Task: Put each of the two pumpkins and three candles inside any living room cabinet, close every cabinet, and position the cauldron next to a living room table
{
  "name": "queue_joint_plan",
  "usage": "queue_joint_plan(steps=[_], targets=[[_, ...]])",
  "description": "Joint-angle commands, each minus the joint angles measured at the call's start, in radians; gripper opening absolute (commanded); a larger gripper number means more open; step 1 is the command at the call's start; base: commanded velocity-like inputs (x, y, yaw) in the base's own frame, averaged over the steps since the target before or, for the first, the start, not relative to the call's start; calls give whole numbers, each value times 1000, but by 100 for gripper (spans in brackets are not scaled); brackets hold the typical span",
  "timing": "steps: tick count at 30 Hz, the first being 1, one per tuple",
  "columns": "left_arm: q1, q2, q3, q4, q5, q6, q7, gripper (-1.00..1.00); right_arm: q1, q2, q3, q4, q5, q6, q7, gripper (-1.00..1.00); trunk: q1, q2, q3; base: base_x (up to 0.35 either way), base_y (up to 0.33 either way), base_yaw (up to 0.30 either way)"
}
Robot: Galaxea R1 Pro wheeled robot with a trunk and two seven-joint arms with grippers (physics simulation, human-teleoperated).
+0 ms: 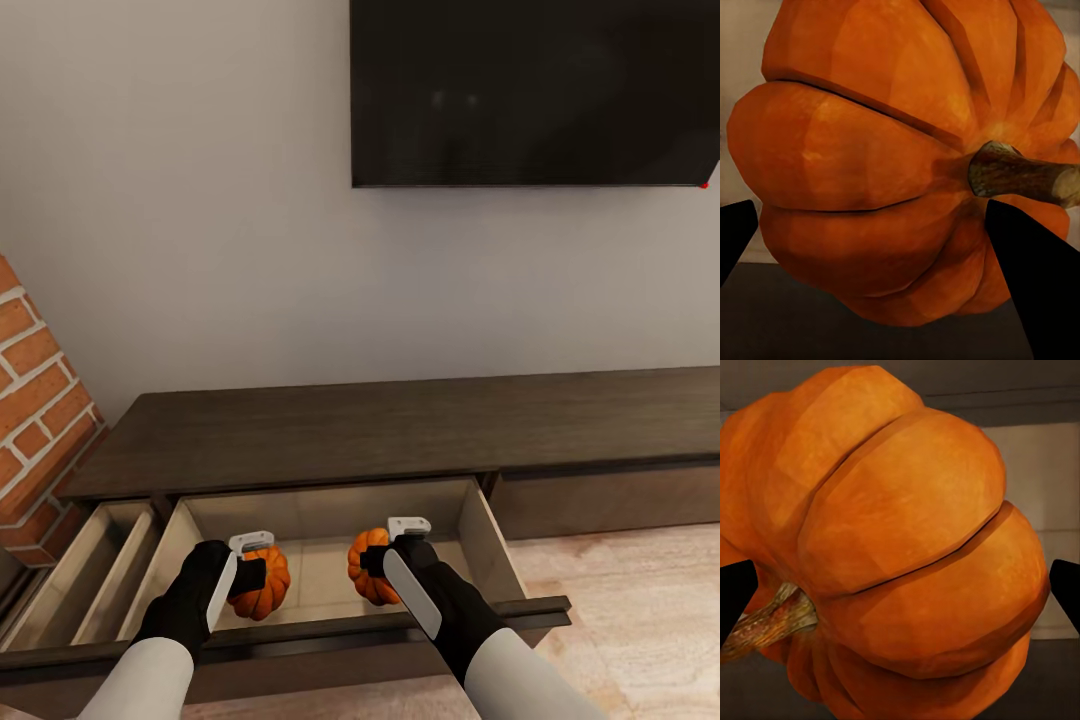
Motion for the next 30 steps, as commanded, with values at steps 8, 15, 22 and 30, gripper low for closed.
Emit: queue_joint_plan(steps=[8, 15, 22, 30], targets=[[0, 0, -1, 1, -2, 0, 3, -100, 0, 0, 1, 0, 0, 1, 0, 100, 0, 0, 0, 0, 0, 0], [0, 0, 0, 1, 2, 1, 2, 100, 0, 0, 1, 0, 0, 1, 0, 100, 0, 0, 0, 0, 0, 0], [0, 0, -1, 1, 5, 1, 2, 100, 0, 0, 1, 0, 0, 1, 0, 100, -19, 35, 16, 0, 0, 0], [-1, 1, -1, 1, 8, 18, 1, 100, 0, 0, 0, -2, -5, -9, 2, 100, -50, 91, 41, -44, 0, 0]])
